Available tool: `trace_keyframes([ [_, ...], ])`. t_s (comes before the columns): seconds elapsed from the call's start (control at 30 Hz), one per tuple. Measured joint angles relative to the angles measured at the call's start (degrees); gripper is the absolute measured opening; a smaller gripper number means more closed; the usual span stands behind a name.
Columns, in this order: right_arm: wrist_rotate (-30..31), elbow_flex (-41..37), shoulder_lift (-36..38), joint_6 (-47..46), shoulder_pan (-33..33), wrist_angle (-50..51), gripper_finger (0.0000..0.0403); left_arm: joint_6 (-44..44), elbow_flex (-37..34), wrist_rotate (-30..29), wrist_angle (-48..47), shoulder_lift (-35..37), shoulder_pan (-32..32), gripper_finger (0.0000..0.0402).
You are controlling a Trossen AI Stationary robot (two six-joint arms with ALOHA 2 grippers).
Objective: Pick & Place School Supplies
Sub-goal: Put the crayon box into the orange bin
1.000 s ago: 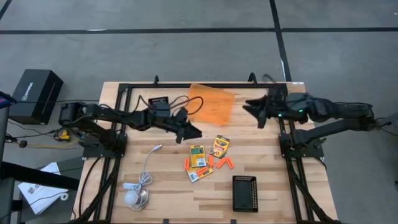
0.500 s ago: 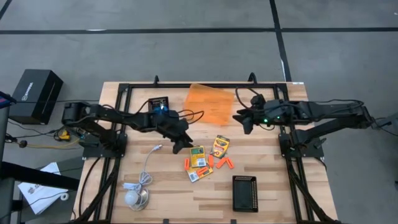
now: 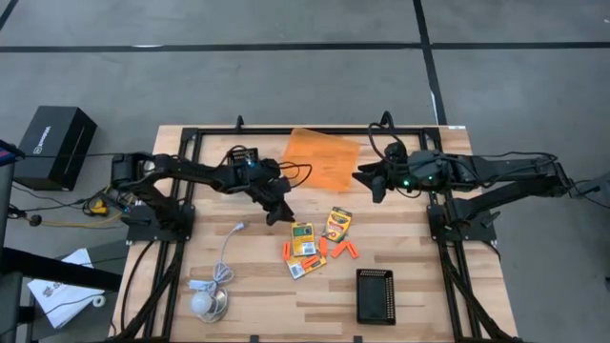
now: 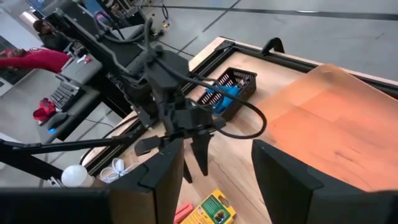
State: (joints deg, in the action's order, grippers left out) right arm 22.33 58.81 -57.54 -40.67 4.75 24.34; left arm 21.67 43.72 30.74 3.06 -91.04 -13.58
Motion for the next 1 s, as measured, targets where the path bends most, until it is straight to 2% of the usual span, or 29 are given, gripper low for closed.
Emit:
trace_keyframes([
  [0.4, 0.0, 0.0, 0.7, 0.7, 0.0, -0.2, 0.0182, -1.1, 0.0, 0.1, 1.5, -6.2, -0.4, 0.0159],
  [0.73, 0.0, 0.0, 1.0, 1.5, 0.0, -1.1, 0.0185, -3.5, 0.0, -2.8, 2.4, -11.2, -0.4, 0.0159],
  [1.0, -0.2, 0.0, 1.0, 2.3, 0.0, -2.5, 0.0186, -3.7, 1.2, -2.2, 3.1, -13.6, -0.4, 0.0159],
])
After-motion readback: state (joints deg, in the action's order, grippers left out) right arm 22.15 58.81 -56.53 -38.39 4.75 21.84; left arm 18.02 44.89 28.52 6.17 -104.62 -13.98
